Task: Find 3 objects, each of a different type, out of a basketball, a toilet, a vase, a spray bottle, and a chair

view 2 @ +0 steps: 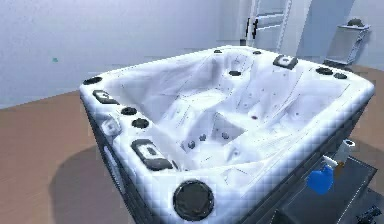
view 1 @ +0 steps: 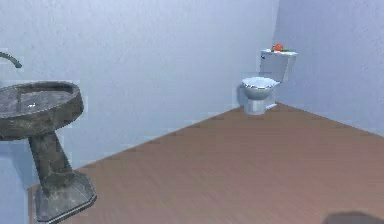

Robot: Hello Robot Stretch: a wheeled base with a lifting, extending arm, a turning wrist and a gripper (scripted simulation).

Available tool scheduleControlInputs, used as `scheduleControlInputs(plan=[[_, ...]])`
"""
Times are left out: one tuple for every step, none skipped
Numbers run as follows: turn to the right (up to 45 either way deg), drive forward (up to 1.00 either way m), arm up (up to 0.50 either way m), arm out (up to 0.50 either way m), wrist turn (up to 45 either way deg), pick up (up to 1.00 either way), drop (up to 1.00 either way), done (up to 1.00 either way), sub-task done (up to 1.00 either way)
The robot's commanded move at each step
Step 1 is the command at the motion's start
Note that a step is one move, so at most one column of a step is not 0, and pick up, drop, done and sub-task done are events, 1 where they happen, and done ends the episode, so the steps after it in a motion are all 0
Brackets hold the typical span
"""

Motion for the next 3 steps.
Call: scheduleControlInputs(plan=[[-6.0,0.00,0.00,0.00,0.0,0.00,0.00,0.00,0.00],[0.0,0.35,0.00,0.00,0.0,0.00,0.00,0.00,0.00],[24.0,0.00,0.00,0.00,0.0,0.00,0.00,0.00,0.00]])
